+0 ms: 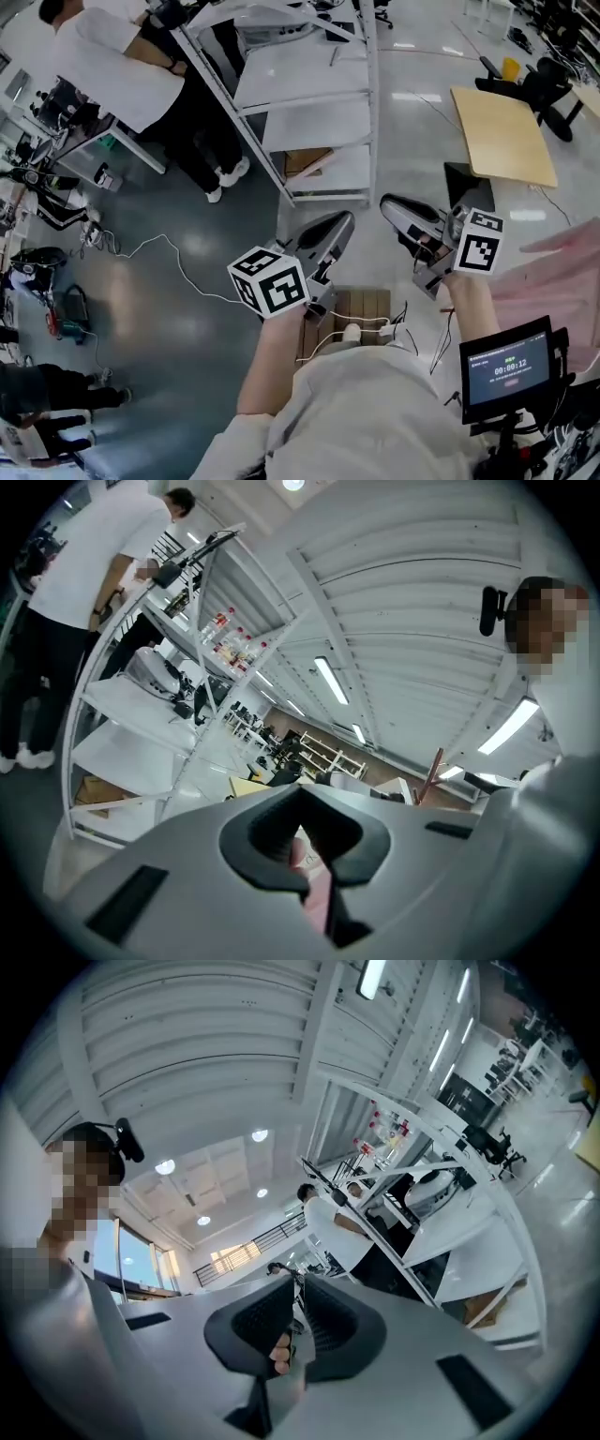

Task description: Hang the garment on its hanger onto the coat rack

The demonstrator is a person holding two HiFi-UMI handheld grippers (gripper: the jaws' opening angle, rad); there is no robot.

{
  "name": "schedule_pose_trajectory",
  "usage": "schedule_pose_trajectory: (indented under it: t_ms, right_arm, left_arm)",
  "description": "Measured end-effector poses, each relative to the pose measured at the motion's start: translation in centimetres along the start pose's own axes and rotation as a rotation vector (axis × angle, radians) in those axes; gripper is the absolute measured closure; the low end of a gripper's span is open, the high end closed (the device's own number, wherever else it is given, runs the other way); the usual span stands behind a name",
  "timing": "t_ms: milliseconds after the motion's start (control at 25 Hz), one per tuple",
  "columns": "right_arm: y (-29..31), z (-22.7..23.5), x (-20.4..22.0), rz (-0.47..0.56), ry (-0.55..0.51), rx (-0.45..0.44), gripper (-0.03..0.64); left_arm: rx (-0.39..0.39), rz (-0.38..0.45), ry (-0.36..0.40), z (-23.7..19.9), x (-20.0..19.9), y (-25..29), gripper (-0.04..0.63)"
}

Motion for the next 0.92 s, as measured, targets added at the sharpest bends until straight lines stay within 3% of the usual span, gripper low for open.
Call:
schedule_pose_trajectory:
  t_ms: [120, 240, 920]
  right_arm:
    - [2.9, 0.7, 1.8, 0.026, 0.036, -0.007, 0.571]
    - [4.9, 1.4, 2.9, 0.034, 0.008, 0.023, 0.571]
    - [8.3, 1.1, 5.9, 0.037, 0.054, -0.012, 0.572]
  left_arm:
    - [-0.033, 0.025, -0.005, -2.3, 0.0, -2.9, 0.589]
    - [-0.05, 0.042, -0.009, -3.9, 0.2, -4.5, 0.589]
    - [-0.09, 0.058, -0.032, -6.1, 1.0, -7.8, 0.589]
Point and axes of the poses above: the fingertips, and each gripper's own axes: y forward along the fingers, z to its right, x out of its underside, the point moved 3 cm from there along -y, backward along the fingers, and after that the axes turned 13 degrees about y, right-handed, at the moved point
